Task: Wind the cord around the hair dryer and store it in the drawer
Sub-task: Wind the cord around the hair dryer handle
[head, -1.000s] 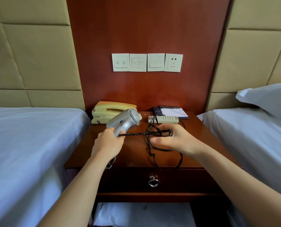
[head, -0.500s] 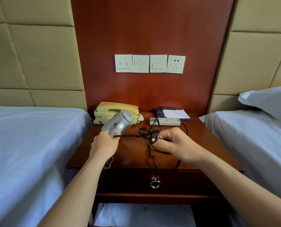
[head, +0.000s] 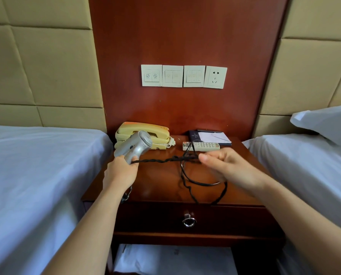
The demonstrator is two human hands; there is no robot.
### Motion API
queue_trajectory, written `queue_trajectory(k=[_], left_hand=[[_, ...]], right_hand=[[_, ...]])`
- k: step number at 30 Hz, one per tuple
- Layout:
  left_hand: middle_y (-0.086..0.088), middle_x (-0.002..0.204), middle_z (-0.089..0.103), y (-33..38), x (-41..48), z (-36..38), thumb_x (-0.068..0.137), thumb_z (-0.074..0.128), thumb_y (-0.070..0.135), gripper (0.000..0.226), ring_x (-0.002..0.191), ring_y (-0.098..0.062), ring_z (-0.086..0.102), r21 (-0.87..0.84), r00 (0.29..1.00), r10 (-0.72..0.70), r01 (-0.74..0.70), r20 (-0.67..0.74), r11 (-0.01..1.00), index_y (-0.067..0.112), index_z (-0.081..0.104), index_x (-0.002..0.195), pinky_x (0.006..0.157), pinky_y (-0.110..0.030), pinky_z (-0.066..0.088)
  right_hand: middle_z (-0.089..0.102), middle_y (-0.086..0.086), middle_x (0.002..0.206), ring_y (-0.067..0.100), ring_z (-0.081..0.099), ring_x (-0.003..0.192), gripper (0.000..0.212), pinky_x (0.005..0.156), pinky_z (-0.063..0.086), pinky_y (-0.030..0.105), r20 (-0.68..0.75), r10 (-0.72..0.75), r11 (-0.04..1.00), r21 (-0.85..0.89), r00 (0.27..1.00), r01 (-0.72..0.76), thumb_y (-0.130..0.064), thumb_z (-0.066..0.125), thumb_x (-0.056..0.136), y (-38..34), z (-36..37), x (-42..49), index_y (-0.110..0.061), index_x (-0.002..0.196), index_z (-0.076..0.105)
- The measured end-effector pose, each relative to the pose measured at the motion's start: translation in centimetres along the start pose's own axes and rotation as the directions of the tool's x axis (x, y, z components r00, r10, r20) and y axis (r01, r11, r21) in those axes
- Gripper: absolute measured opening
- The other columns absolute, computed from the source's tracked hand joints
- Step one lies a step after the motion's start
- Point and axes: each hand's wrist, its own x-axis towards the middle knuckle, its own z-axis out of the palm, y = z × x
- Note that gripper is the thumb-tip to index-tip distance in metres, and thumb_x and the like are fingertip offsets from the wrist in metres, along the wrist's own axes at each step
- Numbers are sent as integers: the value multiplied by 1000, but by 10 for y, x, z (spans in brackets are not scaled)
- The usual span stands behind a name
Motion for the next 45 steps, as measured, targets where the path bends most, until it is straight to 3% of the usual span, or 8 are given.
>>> queue_trajectory(k=[3,9,14,17,27,34,38,45], left_hand=[[-19,107,66,-13,8,-5,91,45,49,49,98,-41,61,-31,999,-53,54,7,998,9,59,115,81,-41,49],[-16,93,69,-26,10,-20,85,46,54,49,87,-39,65,-82,998,-21,26,61,996,12,63,104,80,-45,54],[-14,87,68,-17,4,-21,87,45,54,46,83,-37,65,-65,996,63,-59,59,996,12,60,97,75,-44,54],[-15,83,65,-14,8,-22,88,48,49,39,81,-40,61,-74,998,63,-64,-12,995,10,54,88,72,-43,52],[-18,75,67,-25,16,-24,87,51,41,38,67,-37,63,-161,999,-29,24,-29,987,5,62,84,61,-39,50],[-21,94,70,-7,1,-13,85,47,50,50,88,-42,67,-132,996,-27,38,85,990,6,62,103,77,-49,57],[-16,98,68,23,-15,-4,91,45,42,41,89,-33,63,-141,995,42,-29,91,990,7,60,106,77,-39,51],[-21,117,59,67,-42,9,98,39,40,38,110,-41,54,-92,995,97,-95,17,991,9,53,114,75,-36,35]], right_hand=[[18,-3,53,12,12,49,44,48,10,30,-210,29,999,40,977,-21,-46,54,82,4,-21,-1,-22,54,30],[28,6,55,17,28,55,52,51,21,30,-482,-77,921,-371,873,-123,-36,51,93,30,-39,6,-5,55,35],[45,0,53,31,52,66,52,52,31,30,-677,-62,696,-556,733,-454,-47,49,92,41,-46,3,-19,49,41],[51,5,67,38,60,83,47,61,37,31,-710,-33,596,-579,704,-556,-54,45,91,46,-46,4,-17,71,65],[51,2,59,28,53,61,53,55,38,27,-747,-60,427,-619,662,-659,-60,44,89,75,-64,3,-17,60,56],[69,3,82,25,62,80,45,55,34,27,-607,-62,349,-757,793,-552,-59,46,87,82,-37,17,-18,79,65],[61,4,106,28,50,105,31,78,37,36,-468,-50,325,-843,882,-429,-43,48,91,79,-13,27,-20,106,62],[66,10,87,25,56,84,33,78,37,31,-179,-300,810,-567,937,151,-22,37,97,31,43,36,-7,92,66]])
